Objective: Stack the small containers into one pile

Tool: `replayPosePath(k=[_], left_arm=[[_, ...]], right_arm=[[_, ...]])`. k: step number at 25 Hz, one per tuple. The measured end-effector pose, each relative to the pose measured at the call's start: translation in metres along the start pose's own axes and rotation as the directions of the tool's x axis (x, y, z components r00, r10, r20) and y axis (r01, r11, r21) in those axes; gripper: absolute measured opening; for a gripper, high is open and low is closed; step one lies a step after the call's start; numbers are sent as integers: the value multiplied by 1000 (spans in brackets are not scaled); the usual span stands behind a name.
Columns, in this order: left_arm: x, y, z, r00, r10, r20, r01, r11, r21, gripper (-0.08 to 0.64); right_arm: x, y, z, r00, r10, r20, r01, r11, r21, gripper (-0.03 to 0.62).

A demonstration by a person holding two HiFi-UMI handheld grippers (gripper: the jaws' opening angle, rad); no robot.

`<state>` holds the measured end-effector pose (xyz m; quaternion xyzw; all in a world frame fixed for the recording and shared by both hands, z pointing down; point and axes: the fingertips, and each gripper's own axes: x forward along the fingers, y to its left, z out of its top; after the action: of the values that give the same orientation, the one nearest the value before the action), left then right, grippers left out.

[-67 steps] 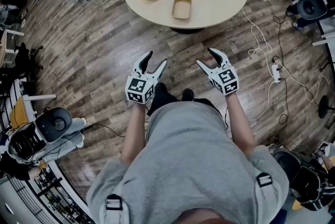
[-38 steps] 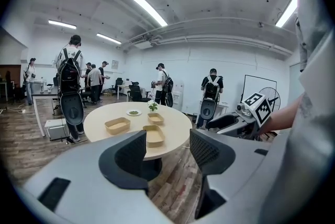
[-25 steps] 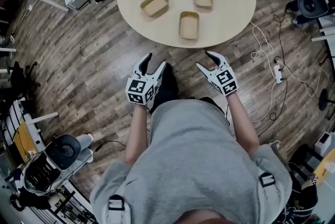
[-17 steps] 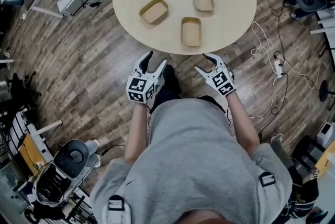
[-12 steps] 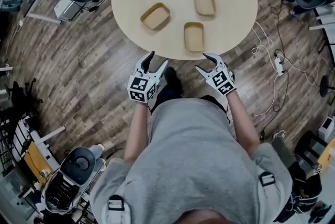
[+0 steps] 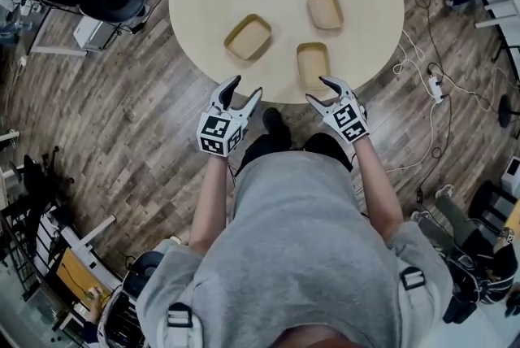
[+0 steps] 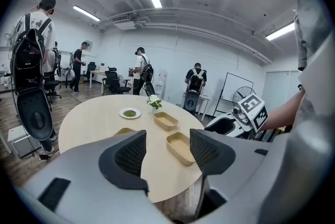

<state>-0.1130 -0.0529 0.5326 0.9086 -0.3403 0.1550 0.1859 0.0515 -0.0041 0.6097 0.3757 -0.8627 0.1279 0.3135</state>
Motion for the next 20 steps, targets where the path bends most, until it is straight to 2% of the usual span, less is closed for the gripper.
replayPosePath(k=[10,14,15,16,20], left_arm=[[7,7,-2,998,-58,-24,59,998,30,275],[1,10,-8,998,-48,-27,49,999,17,275],[-1,12,-10,999,-46,-29,47,999,13,275],[-2,13,-11,998,-46,-31,46,999,9,273],[-4,15,-18,998,-44,-48,44,999,-3,264]], right_arm=[[21,-3,-39,998,-33,-53,39,992,116,250],[27,-5,-68,991,-25,-134,38,995,92,238],[29,-5,-73,990,-14,-142,26,996,89,184],[31,-6,-75,989,-3,-146,16,996,85,157],[36,-7,-83,977,32,-209,-28,999,25,160]])
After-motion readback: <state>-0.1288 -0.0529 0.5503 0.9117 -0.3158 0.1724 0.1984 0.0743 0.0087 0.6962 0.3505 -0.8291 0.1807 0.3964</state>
